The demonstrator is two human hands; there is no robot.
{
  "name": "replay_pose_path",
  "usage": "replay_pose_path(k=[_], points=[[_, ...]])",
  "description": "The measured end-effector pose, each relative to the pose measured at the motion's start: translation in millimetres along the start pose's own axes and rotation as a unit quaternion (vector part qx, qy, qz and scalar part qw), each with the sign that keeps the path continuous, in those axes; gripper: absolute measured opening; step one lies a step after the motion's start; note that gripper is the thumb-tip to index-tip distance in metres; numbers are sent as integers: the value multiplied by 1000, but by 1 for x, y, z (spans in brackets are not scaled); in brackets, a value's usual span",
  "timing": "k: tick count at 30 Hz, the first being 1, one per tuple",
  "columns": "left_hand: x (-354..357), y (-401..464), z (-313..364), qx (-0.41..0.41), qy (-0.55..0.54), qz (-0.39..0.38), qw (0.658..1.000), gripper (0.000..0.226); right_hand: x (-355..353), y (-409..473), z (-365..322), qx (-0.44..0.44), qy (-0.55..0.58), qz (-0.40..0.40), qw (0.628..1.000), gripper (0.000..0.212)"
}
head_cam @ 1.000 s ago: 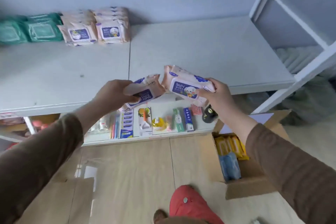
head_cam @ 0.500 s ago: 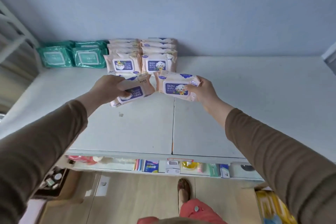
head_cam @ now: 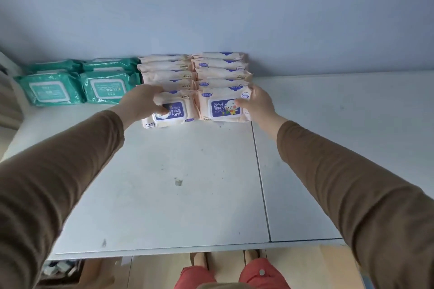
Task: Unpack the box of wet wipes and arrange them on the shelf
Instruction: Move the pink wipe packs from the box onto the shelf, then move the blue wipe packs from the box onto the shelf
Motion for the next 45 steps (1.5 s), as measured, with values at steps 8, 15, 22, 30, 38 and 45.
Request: replay_pose_path(k=[8, 15, 22, 30, 38, 45], points=[[19, 9, -22, 101, 76, 107, 986, 62, 40, -32, 11, 8, -18, 119, 993, 65], [21, 10, -15, 87, 107, 128, 982, 65, 42, -28, 4, 36, -84, 161, 983, 75], [45, -23, 32, 192, 141, 209, 949, 74, 15, -74, 24, 35, -187, 148, 971, 82], [107, -98, 196, 304, 56, 136, 941, 54, -96, -214, 98, -18, -323, 141, 936, 52], [210, -246, 378, 440, 37, 90, 893, 53, -238, -401, 224, -11, -328, 156, 932, 36], [318, -320, 484, 472, 45, -1, 881, 55, -334, -497, 352, 122, -282, 136, 942, 30]])
Point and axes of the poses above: each hand's wrist, its own y-axis towards the middle knuckle, its own x-axis out of the palm, z = x × y, the point moved 2 cm from there along y, towards the middle knuckle, and after that the axes turned 2 degrees about -z, right-handed, at the moved point
